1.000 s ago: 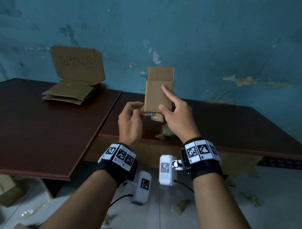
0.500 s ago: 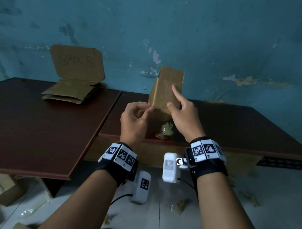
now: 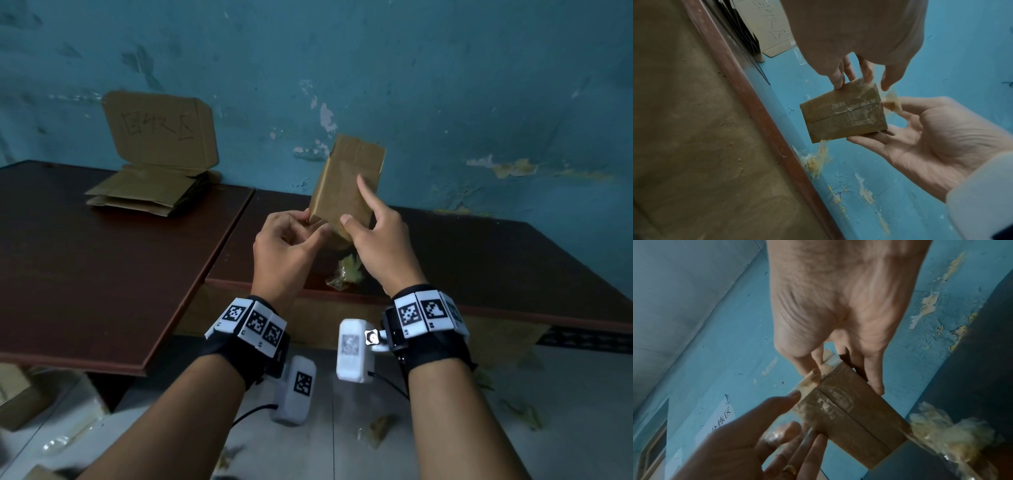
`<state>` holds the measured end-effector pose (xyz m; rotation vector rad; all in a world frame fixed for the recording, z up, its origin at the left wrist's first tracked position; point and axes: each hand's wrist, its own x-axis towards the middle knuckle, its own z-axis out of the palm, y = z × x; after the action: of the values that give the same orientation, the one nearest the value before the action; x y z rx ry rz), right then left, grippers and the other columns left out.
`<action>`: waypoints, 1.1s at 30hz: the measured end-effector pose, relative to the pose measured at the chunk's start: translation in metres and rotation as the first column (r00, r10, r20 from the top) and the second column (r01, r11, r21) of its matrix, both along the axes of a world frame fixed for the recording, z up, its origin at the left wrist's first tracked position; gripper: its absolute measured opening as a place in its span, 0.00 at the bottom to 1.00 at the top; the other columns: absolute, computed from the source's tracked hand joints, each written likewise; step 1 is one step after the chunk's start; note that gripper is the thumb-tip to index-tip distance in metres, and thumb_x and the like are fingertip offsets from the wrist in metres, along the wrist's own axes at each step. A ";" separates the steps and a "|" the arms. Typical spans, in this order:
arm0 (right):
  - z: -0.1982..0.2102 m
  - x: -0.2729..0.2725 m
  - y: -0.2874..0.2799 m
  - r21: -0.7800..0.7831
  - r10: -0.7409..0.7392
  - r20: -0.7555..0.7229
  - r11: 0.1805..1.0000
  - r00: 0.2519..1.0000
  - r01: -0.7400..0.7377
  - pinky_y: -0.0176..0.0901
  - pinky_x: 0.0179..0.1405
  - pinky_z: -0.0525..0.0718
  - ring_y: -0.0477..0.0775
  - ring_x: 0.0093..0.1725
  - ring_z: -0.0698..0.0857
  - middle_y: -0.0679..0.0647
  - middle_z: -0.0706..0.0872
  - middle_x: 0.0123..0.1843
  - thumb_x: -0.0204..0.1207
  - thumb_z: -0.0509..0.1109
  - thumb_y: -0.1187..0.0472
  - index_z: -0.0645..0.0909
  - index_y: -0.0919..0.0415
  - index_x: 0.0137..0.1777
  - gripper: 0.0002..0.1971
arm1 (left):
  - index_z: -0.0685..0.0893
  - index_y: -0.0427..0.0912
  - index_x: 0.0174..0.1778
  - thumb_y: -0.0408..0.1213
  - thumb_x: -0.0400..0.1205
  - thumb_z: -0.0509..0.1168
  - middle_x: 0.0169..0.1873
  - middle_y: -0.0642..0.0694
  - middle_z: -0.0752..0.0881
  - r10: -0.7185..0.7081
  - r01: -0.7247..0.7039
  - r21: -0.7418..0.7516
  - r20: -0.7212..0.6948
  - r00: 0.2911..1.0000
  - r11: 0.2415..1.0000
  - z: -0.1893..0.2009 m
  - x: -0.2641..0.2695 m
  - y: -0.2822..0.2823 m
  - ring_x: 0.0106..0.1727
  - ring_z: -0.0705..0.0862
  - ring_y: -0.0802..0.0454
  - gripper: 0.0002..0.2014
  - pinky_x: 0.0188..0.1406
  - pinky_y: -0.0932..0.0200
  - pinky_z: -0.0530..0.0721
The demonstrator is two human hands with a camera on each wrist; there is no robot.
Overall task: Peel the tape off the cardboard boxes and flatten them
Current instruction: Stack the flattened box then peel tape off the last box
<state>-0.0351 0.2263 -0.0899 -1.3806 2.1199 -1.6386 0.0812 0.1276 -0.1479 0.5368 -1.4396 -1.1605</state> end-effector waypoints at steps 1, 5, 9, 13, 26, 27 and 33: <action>0.000 0.000 0.000 -0.005 0.007 -0.002 1.000 1.000 -0.007 0.32 0.48 0.90 0.52 0.53 0.90 0.47 0.78 0.85 0.87 0.72 0.60 0.65 0.36 0.90 0.36 | 0.83 0.39 0.28 0.39 0.78 0.83 0.55 0.45 0.89 -0.016 0.017 0.025 -0.016 1.000 1.000 0.001 0.000 0.000 0.62 0.90 0.56 0.18 0.65 0.46 0.88; -0.001 0.001 0.001 -0.011 0.051 0.005 0.999 0.999 -0.051 0.46 0.72 0.87 0.47 0.70 0.88 0.43 0.76 0.86 0.84 0.75 0.60 0.66 0.35 0.90 0.38 | 0.91 0.47 0.23 0.42 0.88 0.73 0.55 0.41 0.87 -0.094 0.107 0.133 -0.107 0.990 0.985 0.006 0.002 0.004 0.59 0.88 0.52 0.23 0.44 0.58 0.90; -0.002 -0.001 -0.001 -0.036 0.069 0.021 0.997 0.997 -0.069 0.49 0.78 0.84 0.41 0.77 0.82 0.43 0.78 0.85 0.82 0.77 0.62 0.66 0.35 0.89 0.40 | 0.87 0.40 0.23 0.30 0.81 0.76 0.55 0.46 0.89 -0.057 0.059 0.058 -0.021 0.998 0.997 0.000 0.002 -0.004 0.67 0.86 0.55 0.18 0.58 0.51 0.88; -0.003 -0.002 -0.002 -0.032 0.092 0.027 0.995 0.995 -0.091 0.50 0.77 0.84 0.42 0.79 0.80 0.44 0.75 0.87 0.81 0.78 0.64 0.65 0.35 0.90 0.43 | 0.84 0.47 0.23 0.39 0.71 0.77 0.60 0.53 0.88 -0.047 0.045 0.046 0.030 0.998 0.998 -0.001 0.002 -0.004 0.66 0.87 0.60 0.12 0.73 0.43 0.84; -0.005 -0.003 -0.006 -0.052 0.062 0.085 0.997 0.994 -0.058 0.53 0.73 0.87 0.43 0.75 0.84 0.45 0.78 0.82 0.78 0.78 0.65 0.61 0.38 0.91 0.46 | 0.95 0.49 0.45 0.38 0.76 0.75 0.65 0.49 0.86 -0.078 0.078 -0.004 0.013 0.997 0.997 0.001 0.002 0.002 0.68 0.87 0.55 0.04 0.72 0.41 0.87; -0.005 -0.002 -0.006 -0.057 0.055 0.084 0.997 0.995 -0.051 0.53 0.73 0.88 0.43 0.76 0.83 0.46 0.78 0.83 0.78 0.78 0.66 0.60 0.37 0.91 0.47 | 0.96 0.50 0.43 0.36 0.77 0.73 0.64 0.49 0.86 -0.084 0.084 0.017 0.007 0.996 0.996 0.001 0.001 0.003 0.69 0.86 0.55 0.06 0.72 0.42 0.87; -0.004 -0.002 -0.005 -0.074 0.051 0.117 0.996 0.992 -0.042 0.48 0.71 0.88 0.43 0.74 0.82 0.47 0.77 0.83 0.79 0.75 0.68 0.59 0.39 0.92 0.47 | 0.95 0.39 0.44 0.30 0.91 0.60 0.68 0.46 0.84 -0.159 0.167 0.113 -0.075 0.984 0.980 0.008 0.002 0.009 0.58 0.89 0.60 0.18 0.52 0.62 0.89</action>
<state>-0.0368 0.2209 -0.0938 -1.3065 1.9677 -1.7475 0.0836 0.1365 -0.1394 0.4644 -1.3835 -1.3886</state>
